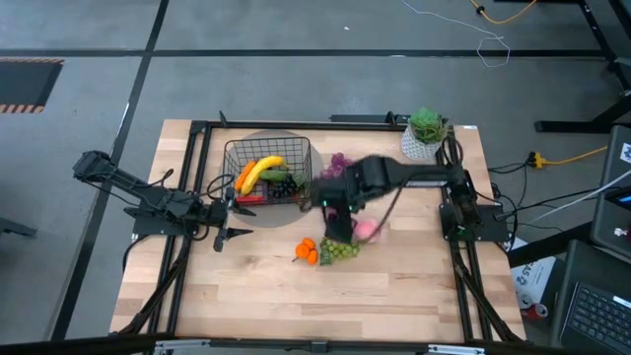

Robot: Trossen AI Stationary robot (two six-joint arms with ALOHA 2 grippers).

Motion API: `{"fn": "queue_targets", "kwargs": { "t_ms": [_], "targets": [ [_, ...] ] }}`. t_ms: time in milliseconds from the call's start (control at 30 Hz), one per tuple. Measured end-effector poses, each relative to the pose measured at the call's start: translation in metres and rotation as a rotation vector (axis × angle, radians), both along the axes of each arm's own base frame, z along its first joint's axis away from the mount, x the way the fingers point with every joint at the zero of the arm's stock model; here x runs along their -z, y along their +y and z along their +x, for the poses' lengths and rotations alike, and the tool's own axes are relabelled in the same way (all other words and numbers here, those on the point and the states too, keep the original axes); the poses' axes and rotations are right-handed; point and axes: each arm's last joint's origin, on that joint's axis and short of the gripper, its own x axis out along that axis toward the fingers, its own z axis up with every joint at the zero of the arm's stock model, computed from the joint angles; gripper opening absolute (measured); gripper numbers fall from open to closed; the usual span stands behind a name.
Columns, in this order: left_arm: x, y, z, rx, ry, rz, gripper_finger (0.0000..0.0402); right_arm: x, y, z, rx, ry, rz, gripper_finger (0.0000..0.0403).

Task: Build produce basket
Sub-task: Put the oranges into the wire basket

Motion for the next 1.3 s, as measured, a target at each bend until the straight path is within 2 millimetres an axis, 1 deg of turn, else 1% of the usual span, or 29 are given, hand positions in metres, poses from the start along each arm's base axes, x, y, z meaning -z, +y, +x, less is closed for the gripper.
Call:
{"fn": "queue_targets", "kwargs": {
  "t_ms": [133, 200, 300, 367, 467, 600, 667, 733, 833, 933, 1033, 1167, 1300],
  "targets": [
    [0.0, 0.0, 0.0, 0.0, 0.001, 0.0, 0.0225, 0.0, 0.029, -0.005, -0.104, -0.009, -0.059, 0.0229],
    [0.0, 0.0, 0.0, 0.0, 0.001, 0.001, 0.0225, 0.0, 0.04, -0.008, -0.144, -0.015, -0.094, 0.0229],
    [0.0, 0.0, 0.0, 0.0, 0.002, 0.001, 0.0225, -0.001, 0.051, -0.011, -0.165, -0.024, -0.125, 0.0229],
    [0.0, 0.0, 0.0, 0.0, 0.002, 0.001, 0.0225, 0.0, 0.055, -0.011, -0.137, -0.038, -0.151, 0.0229],
    [0.0, 0.0, 0.0, 0.0, 0.002, 0.001, 0.0225, 0.004, 0.061, -0.004, -0.059, -0.101, -0.214, 0.0229],
    [0.0, 0.0, 0.0, 0.0, 0.002, 0.001, 0.0225, 0.019, 0.073, 0.015, -0.01, -0.186, -0.285, 0.0229],
    [0.0, 0.0, 0.0, 0.0, 0.002, 0.001, 0.0225, 0.029, 0.081, 0.027, -0.04, -0.219, -0.293, 0.0229],
    [0.0, 0.0, 0.0, 0.0, 0.003, 0.002, 0.0225, 0.043, 0.091, 0.039, -0.108, -0.239, -0.304, 0.0229],
    [0.0, 0.0, 0.0, 0.0, 0.003, 0.001, 0.0225, 0.067, 0.105, 0.057, -0.211, -0.25, -0.314, 0.0229],
    [0.0, 0.0, 0.0, 0.0, 0.002, 0.001, 0.0225, 0.092, 0.116, 0.072, -0.277, -0.248, -0.326, 0.0229],
    [0.0, 0.0, 0.0, 0.0, 0.003, 0.001, 0.0225, 0.119, 0.123, 0.086, -0.315, -0.244, -0.332, 0.0229],
    [0.0, 0.0, 0.0, 0.0, 0.002, 0.001, 0.0225, 0.154, 0.128, 0.098, -0.368, -0.213, -0.348, 0.0229],
    [0.0, 0.0, 0.0, 0.0, 0.002, 0.001, 0.0225, 0.181, 0.131, 0.103, -0.406, -0.153, -0.363, 0.0229]
  ]
}}
